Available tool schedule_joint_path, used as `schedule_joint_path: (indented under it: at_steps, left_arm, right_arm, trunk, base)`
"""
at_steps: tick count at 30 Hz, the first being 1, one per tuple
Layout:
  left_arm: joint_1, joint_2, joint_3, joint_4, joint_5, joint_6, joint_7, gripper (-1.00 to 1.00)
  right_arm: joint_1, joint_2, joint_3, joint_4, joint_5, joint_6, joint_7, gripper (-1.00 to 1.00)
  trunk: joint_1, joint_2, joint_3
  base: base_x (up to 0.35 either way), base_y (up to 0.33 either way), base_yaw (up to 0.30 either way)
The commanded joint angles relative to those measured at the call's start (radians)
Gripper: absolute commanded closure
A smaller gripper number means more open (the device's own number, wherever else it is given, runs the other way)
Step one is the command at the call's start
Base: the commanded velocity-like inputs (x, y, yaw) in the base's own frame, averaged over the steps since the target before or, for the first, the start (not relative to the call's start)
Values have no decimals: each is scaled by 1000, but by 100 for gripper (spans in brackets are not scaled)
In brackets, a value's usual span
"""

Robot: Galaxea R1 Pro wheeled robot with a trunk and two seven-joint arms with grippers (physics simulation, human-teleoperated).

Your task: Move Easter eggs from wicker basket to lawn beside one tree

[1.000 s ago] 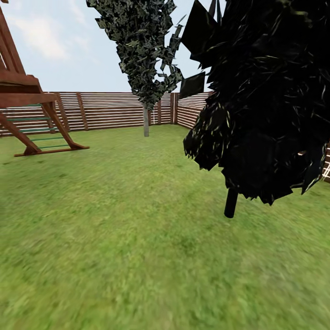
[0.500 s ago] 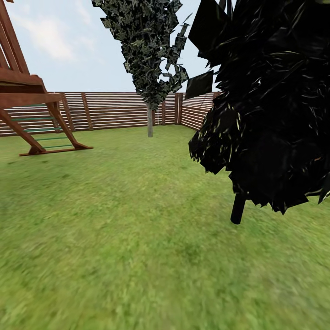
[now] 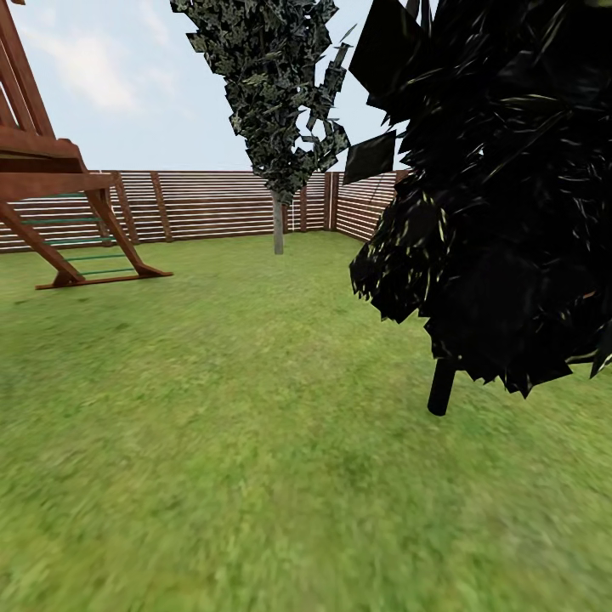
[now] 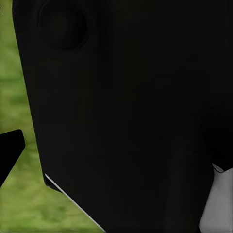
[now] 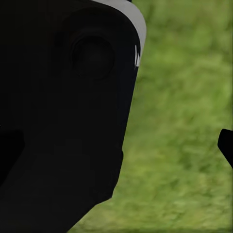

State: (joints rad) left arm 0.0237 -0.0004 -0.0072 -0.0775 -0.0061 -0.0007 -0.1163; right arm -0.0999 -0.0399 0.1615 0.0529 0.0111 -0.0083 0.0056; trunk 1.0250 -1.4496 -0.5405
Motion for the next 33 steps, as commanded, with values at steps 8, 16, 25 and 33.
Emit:
schedule_joint_path:
  at_steps: [8, 16, 25, 33]
  left_arm:
    - [1, -1, -2, -2, 0, 0, -2, -100]
    - [1, -1, -2, -2, -1, 0, -2, -100]
    - [1, -1, -2, -2, -1, 1, -2, -100]
    - [1, -1, -2, -2, 0, 0, -2, -100]
  right_arm:
    - [-1, 0, 6, 2, 1, -1, 1, -100]
    - [-1, 0, 5, 2, 1, -1, 1, -100]
    - [-1, 0, 5, 2, 1, -1, 1, -100]
    - [-1, 0, 6, 2, 1, -1, 1, -100]
  trunk:
    - [0, 0, -1]
    - [0, 0, -1]
    - [0, 0, -1]
    - [0, 0, -1]
  base:
    - [0, 0, 0]
    - [0, 0, 0]
    - [0, 0, 0]
    - [0, 0, 0]
